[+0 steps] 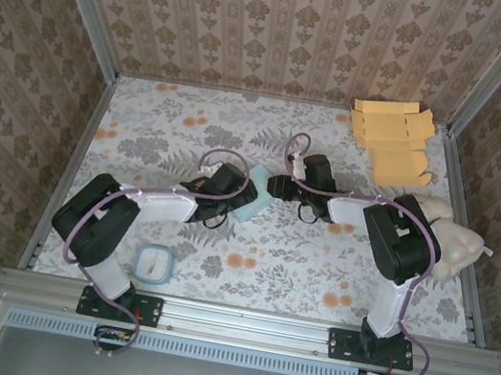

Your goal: Fold the paper box

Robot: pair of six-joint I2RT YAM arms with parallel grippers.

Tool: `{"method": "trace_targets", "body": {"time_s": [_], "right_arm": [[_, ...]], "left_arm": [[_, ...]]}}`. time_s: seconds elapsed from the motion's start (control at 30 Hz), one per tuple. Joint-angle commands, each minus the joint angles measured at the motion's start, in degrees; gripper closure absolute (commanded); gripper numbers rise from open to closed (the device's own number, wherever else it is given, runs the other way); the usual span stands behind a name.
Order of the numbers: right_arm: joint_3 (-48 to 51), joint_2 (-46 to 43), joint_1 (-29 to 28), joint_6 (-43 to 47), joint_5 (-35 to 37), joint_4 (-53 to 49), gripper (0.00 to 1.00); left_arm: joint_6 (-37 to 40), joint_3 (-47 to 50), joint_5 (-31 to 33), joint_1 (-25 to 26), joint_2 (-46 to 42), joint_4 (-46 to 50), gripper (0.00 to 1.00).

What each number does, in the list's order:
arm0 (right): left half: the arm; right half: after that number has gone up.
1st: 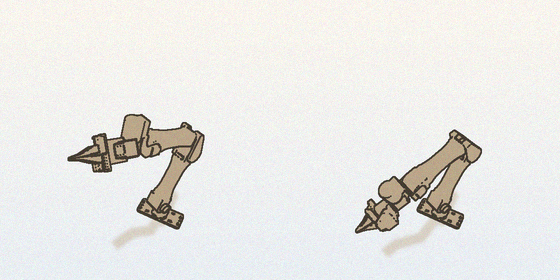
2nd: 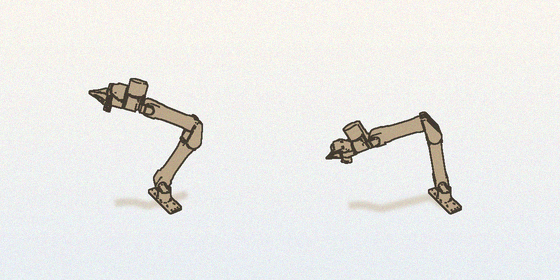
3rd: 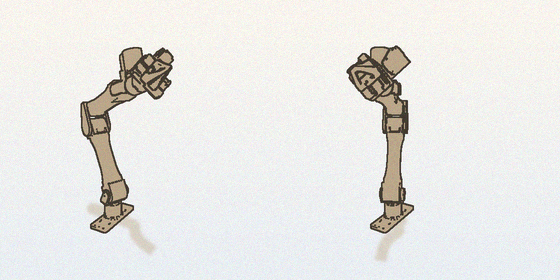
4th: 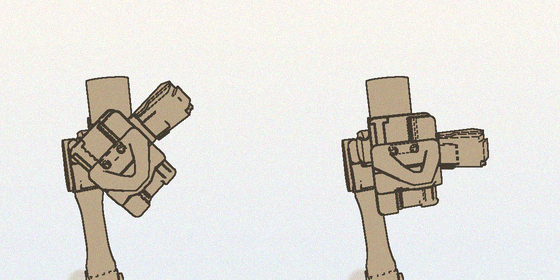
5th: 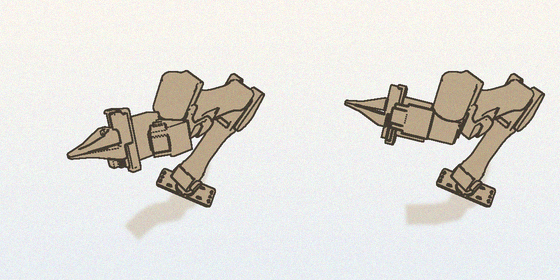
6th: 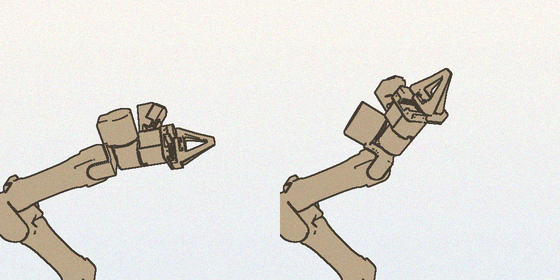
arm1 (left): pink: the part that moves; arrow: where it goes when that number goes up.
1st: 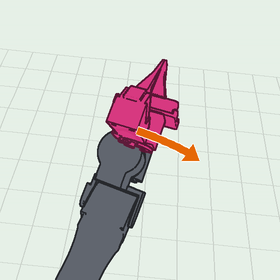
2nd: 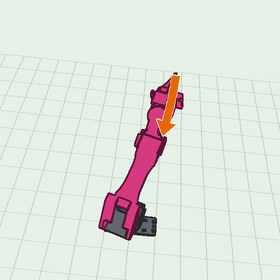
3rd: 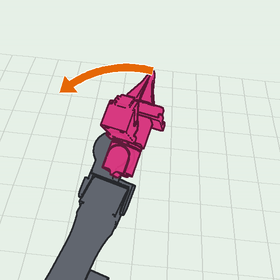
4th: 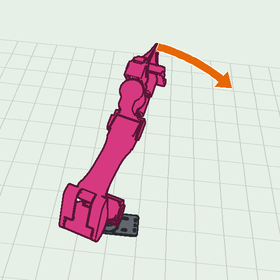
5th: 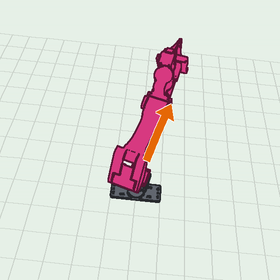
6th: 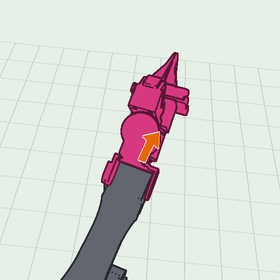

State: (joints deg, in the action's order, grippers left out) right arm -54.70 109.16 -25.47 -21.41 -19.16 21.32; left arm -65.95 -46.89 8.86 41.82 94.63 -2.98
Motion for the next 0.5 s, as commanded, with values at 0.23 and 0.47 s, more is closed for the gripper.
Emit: {"method": "trace_targets", "body": {"time_s": [0.23, 0.47], "right_arm": [[2.5, -4.8, -4.3, -6.2, -0.3, 6.3, 0.59], [-6.3, 1.4, -7.3, -8.8, 3.6, 6.9, 0.58]], "left_arm": [[7.7, -7.6, -7.1, -7.7, 0.9, -4.0, 0.07], [11.6, -15.8, -9.3, -14.5, 3.1, 4.8, 0.06]]}}
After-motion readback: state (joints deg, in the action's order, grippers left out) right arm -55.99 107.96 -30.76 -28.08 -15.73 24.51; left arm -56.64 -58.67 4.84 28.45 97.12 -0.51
